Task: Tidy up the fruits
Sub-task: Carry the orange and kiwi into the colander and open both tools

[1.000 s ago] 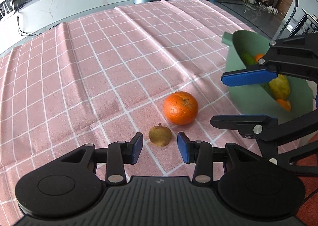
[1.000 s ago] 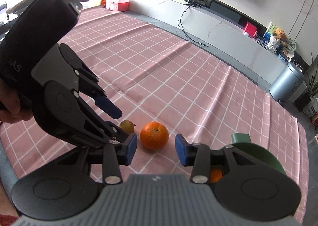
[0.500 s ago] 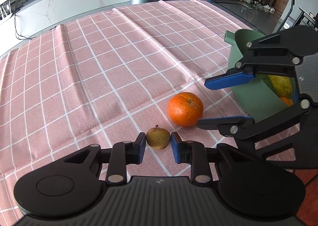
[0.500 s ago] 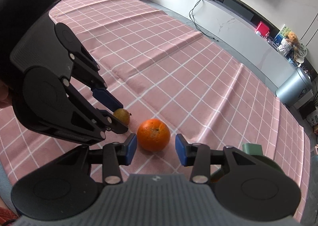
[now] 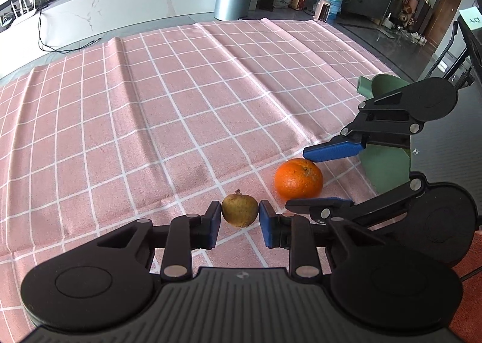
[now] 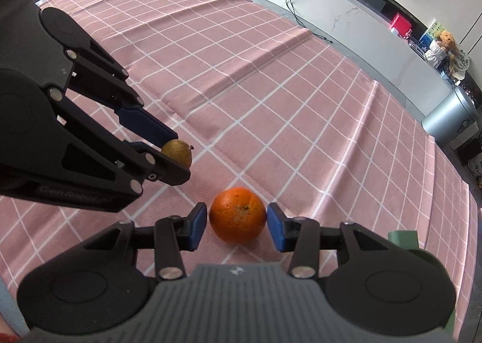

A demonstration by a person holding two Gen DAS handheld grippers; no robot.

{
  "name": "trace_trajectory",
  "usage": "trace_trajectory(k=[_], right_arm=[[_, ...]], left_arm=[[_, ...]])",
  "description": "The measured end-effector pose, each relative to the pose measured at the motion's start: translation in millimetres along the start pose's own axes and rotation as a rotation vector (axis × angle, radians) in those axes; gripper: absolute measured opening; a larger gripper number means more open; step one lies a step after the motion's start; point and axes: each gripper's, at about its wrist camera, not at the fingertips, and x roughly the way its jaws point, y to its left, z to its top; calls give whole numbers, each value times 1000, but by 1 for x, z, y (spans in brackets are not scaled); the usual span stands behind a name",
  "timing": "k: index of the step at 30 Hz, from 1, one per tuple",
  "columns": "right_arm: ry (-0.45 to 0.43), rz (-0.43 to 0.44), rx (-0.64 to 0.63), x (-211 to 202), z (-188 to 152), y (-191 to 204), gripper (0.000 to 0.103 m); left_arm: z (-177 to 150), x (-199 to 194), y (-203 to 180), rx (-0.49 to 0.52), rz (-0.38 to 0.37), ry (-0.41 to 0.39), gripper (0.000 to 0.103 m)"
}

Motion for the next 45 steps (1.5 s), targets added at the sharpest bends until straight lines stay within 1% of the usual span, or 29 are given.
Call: trace_trajectory(k=[6,11,15,18,21,25,27,33,38,42,45], right_arm=[[16,-30,12,6,3,-1,40],[-6,-13,47,1,4,1,39],[-60,-35,49,-22,3,8,38],[-110,-34,96,-46,-2,9,39],[-160,-66,126,-74,-10,10,39],[-227,-82,189,-112,-28,6,39],[-253,-97,221,-128,-38,3,39],[-295,-150,322,-167,-79,-11,39],[-294,-167,426,-180,-117,-32,39],[-283,-169,505,-181,-146,-55,39],[-274,-160,566,-177,-163,-70,39]], left_arm=[[-2,0,3,-14,8,5,31],[-3,-4,1,-22,24,-2,31],[-4,-17,-2,-39,38,-24,31],[-4,-32,-7,-44,48,-51,31],[-1,-49,-14,-48,53,-84,31],[6,-70,-32,-49,36,-129,31],[9,-75,-46,-40,23,-136,31],[19,-83,-94,41,-2,-146,31],[30,-73,-127,81,-31,-141,31],[40,-56,-146,104,-54,-123,31],[43,-43,-157,128,-53,-100,31]])
